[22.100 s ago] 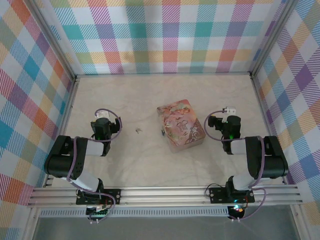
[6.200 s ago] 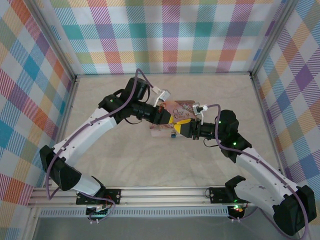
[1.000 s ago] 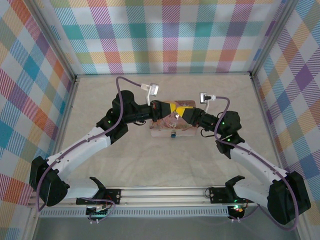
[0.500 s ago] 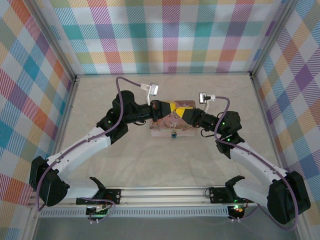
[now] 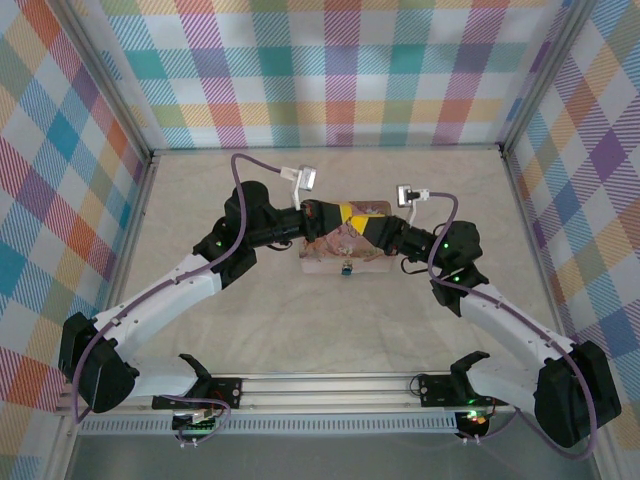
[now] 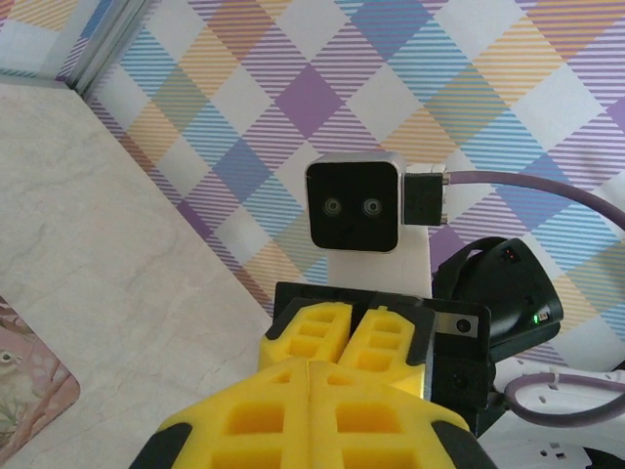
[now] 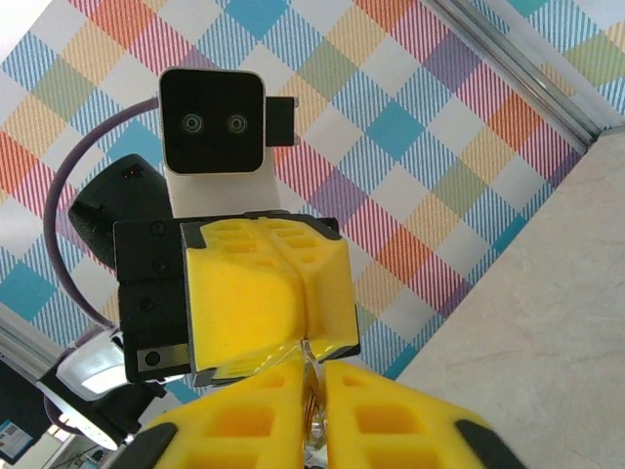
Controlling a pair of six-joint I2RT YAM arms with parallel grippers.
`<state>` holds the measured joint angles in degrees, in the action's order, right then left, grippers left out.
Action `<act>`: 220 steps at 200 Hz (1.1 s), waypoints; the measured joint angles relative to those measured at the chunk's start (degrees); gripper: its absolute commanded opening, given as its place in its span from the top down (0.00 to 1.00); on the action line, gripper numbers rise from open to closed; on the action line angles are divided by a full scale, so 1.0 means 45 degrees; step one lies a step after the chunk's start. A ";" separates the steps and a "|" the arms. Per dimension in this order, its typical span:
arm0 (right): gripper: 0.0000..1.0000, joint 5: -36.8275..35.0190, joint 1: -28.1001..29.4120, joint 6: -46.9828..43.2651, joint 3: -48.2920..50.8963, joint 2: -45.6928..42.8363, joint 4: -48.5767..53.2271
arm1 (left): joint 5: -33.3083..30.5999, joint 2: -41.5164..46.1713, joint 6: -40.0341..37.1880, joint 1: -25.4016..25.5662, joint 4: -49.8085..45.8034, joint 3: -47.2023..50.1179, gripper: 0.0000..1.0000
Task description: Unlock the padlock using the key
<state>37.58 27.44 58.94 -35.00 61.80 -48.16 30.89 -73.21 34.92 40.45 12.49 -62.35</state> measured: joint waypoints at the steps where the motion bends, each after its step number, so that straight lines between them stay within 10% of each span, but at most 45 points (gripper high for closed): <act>1: 0.97 -0.0005 0.0000 0.0010 0.0000 0.0000 0.0019 | -0.0005 0.0000 0.0000 0.0000 0.0000 0.0000 1.00; 47: 1.00 -0.0087 0.0000 -0.0257 0.0000 -0.0005 0.0068 | -0.0073 0.0000 0.0044 0.0000 -0.0010 0.0000 0.99; 59: 1.00 -0.0112 0.0000 -0.0340 0.0000 -0.0053 0.0175 | -0.0087 0.0000 0.0049 0.0000 -0.0029 0.0000 0.71; 84: 1.00 -0.0253 0.0039 -0.0743 0.0000 -0.0403 0.0889 | -0.0379 0.0175 -0.0053 0.0019 -0.0316 0.0000 0.46; 220: 1.00 -0.4775 -0.0491 -0.5707 -0.0384 -0.4197 1.0506 | -0.4197 0.0996 -0.0661 0.0034 -0.4284 0.1821 0.17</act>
<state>16.10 25.23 33.26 -36.73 42.92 -0.89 12.01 -68.73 31.94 40.60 -6.79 -54.15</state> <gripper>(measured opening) 0.052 0.828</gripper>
